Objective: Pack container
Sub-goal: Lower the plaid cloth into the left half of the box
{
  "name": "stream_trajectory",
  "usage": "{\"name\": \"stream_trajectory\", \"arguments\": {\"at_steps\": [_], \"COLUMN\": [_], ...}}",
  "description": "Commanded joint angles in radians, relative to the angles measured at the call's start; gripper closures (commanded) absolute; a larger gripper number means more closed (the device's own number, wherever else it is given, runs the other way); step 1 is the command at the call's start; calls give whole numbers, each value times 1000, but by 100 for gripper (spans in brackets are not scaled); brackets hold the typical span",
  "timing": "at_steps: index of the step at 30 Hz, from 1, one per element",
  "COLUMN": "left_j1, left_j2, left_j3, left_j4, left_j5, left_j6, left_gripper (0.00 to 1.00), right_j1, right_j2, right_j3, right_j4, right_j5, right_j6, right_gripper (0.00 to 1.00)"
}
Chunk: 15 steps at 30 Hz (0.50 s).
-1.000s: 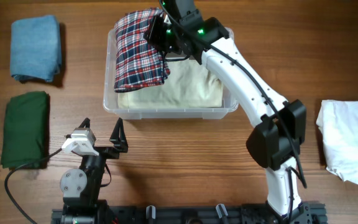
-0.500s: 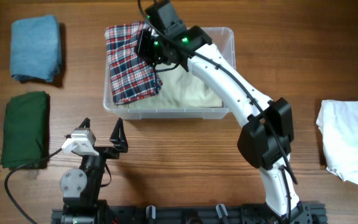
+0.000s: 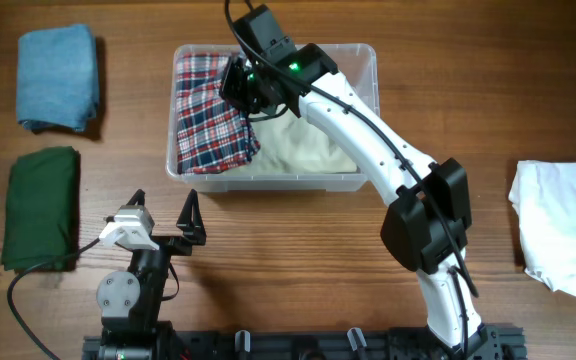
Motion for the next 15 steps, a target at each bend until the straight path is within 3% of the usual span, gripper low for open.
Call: {"name": "stream_trajectory", "arguments": {"at_steps": [1, 4, 6, 7, 15], "left_j1": [8, 8, 8, 8, 8], "left_j2": [-6, -6, -6, -6, -6], "left_j3": [-6, -6, -6, -6, -6], "left_j4": [-1, -1, -1, -1, -1], "left_j5": [4, 4, 4, 4, 4], "left_j6": [5, 5, 6, 5, 5], "left_gripper": [0, 0, 0, 0, 0], "right_j1": [8, 8, 8, 8, 8], "right_j2": [8, 8, 8, 8, 8], "right_j3": [18, 18, 18, 18, 18], "right_j4": [-10, -6, -6, -5, -6], "right_j5": [47, 57, 57, 58, 58], "right_j6": [22, 19, 10, -7, -82], "right_gripper": [96, 92, 67, 60, 29]}}
